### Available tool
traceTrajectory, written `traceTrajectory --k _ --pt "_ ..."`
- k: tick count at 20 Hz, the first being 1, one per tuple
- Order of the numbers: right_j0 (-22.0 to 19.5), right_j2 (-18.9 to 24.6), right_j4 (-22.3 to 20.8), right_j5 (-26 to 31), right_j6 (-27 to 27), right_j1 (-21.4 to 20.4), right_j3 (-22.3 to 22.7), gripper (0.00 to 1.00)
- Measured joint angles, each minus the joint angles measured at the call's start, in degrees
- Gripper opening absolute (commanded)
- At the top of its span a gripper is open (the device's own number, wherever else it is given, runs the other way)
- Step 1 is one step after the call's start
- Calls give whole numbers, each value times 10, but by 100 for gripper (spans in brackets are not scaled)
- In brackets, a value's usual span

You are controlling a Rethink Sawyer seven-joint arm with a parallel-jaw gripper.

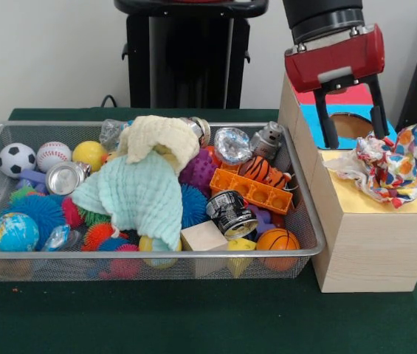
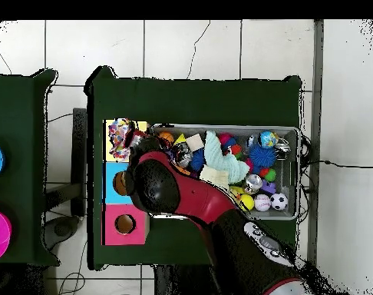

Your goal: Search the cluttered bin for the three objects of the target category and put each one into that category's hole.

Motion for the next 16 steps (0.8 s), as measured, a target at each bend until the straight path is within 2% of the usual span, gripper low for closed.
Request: traceTrajectory --k 8,14,15,16 --pt "-11 38 29 5 32 -3 31 100" --pt "-11 55 54 44 74 -5 56 100" --pt "-11 60 58 64 83 -5 62 0" --pt "-11 60 58 65 83 -5 63 0"
